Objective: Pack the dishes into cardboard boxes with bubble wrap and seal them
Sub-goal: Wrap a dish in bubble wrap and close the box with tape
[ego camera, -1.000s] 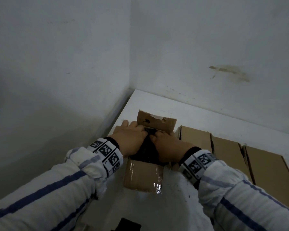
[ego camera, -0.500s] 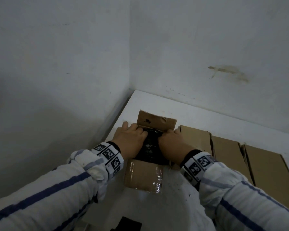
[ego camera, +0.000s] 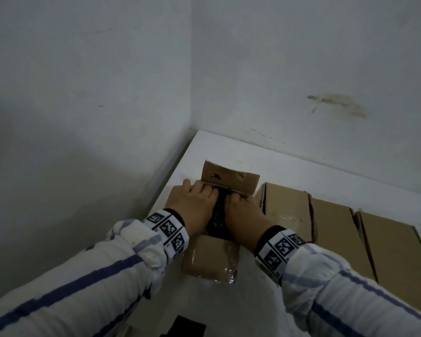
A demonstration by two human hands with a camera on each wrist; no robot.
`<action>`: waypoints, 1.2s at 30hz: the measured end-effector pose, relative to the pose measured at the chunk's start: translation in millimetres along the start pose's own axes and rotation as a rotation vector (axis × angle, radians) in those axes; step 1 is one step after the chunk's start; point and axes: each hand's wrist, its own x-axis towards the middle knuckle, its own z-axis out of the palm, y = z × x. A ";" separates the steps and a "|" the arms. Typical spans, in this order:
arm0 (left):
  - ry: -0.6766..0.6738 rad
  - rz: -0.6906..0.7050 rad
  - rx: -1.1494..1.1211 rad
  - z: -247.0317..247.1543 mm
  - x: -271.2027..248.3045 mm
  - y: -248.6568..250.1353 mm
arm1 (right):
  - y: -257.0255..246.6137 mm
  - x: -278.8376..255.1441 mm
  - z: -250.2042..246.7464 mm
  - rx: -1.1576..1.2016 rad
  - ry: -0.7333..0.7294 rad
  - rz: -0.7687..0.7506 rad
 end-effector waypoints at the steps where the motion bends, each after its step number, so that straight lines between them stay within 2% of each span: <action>1: 0.016 -0.006 0.000 1.5 -0.4 2.3 | -0.8 0.5 1.1 0.021 -0.011 0.009; 6: -0.043 0.013 -0.104 -0.2 4.2 -7.0 | 17.5 -2.9 -13.1 0.297 -0.049 0.009; 8: -0.094 -0.005 -0.205 -5.6 5.2 -15.9 | 22.5 -0.4 -19.8 0.424 -0.007 0.021; 10: -0.080 -0.026 -0.209 -11.2 4.1 -21.4 | 19.3 4.4 -19.8 0.483 0.042 0.017; 13: -0.058 -0.035 -0.098 -11.6 4.0 -22.1 | 11.0 10.5 -18.0 0.478 -0.047 -0.008; 17: -0.092 -0.071 -0.062 -1.6 7.4 -10.1 | 14.7 19.9 -23.1 0.419 -0.197 -0.028; 19: -0.072 -0.075 -0.028 0.6 8.2 -5.7 | 14.7 23.0 -23.6 0.429 -0.218 -0.011; 21: -0.061 -0.057 -0.010 1.5 7.4 -5.3 | 11.4 21.4 -22.0 0.465 -0.179 0.002; 23: -0.094 -0.018 -0.091 -0.5 6.1 -14.1 | 10.3 17.3 -20.3 0.472 -0.155 -0.012; 25: -0.106 0.025 -0.402 0.6 3.5 -29.5 | 16.4 11.5 -19.5 0.473 -0.171 -0.039; 26: -0.035 0.018 -0.586 1.6 1.1 -36.2 | 21.7 8.5 -19.6 0.489 -0.161 -0.040; 28: 0.139 -0.128 -0.830 7.1 -4.0 -48.3 | 31.6 2.5 -20.6 0.501 -0.083 -0.028; 29: 0.155 -0.258 -0.930 7.5 -7.2 -52.7 | 34.0 0.4 -20.5 0.493 -0.037 -0.024; 31: 0.054 -0.477 -1.046 8.4 -11.9 -57.5 | 31.3 -1.1 -18.7 0.494 -0.012 -0.047; 33: 0.005 -0.586 -1.053 7.0 -13.7 -58.5 | 22.1 -0.1 -14.5 0.476 -0.051 -0.085; 36: 0.099 -0.628 -1.132 -5.1 -18.7 -57.2 | 9.4 3.4 -6.3 0.439 -0.048 -0.052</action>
